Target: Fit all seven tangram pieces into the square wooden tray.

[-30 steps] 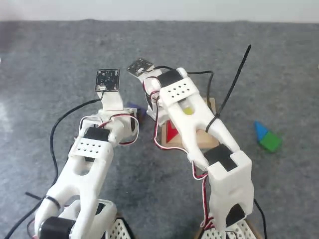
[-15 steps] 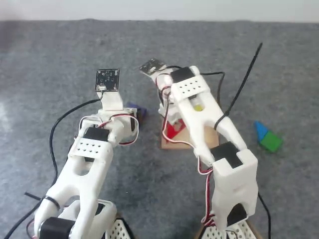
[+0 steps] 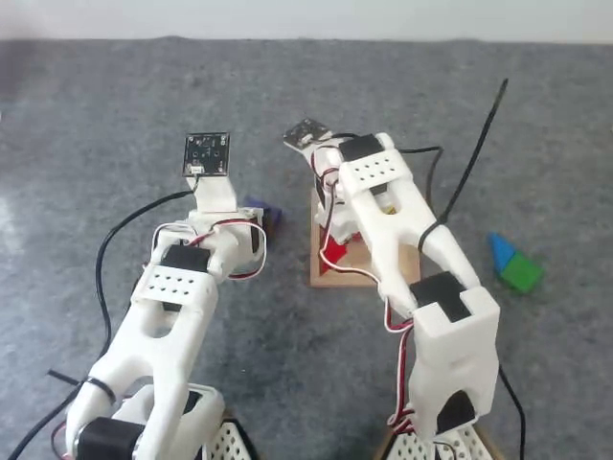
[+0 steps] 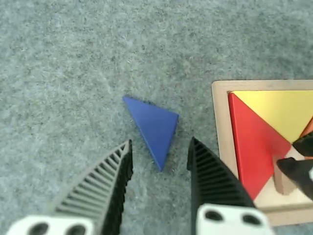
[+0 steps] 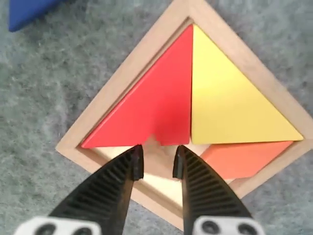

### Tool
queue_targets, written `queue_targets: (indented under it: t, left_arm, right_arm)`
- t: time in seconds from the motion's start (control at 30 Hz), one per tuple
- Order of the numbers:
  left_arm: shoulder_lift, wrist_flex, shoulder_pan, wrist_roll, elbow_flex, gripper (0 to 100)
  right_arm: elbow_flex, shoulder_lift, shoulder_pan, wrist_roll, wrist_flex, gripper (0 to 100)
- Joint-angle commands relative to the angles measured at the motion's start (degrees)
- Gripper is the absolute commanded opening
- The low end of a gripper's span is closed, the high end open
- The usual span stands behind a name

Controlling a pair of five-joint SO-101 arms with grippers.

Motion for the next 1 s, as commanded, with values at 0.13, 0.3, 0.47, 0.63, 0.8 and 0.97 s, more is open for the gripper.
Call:
queue_targets:
  t: [0.13,0.3,0.47,0.63,0.8,0.97]
  left_arm:
    - [-2.02,-1.14,0.53,-0.70,-0.84,18]
    - [-2.11,-1.14,0.53,-0.70,-0.84,18]
    - [-2.11,-1.14,0.53,-0.70,-0.84,18]
    - [-1.93,-1.14,0.53,-0.70,-0.75,18]
    - [-1.85,-1.14,0.53,-0.70,-0.75,18]
    - [-1.85,-1.14,0.53,-0.70,-0.75,18]
  right_arm:
    - [2.11,-4.00,-1.36,-3.34,-1.01,11.5]
    - [10.55,-11.38,-3.91,-3.08,-1.10,11.5]
    - [20.31,-18.07,-3.03,-0.53,-7.43,11.8]
    - [24.44,-17.54,-2.51,0.35,-11.47,11.8]
    - [24.35,-14.55,-2.24,0.26,-14.11,11.9]
    - [24.35,-12.88,-2.15,-1.41,-17.54,11.9]
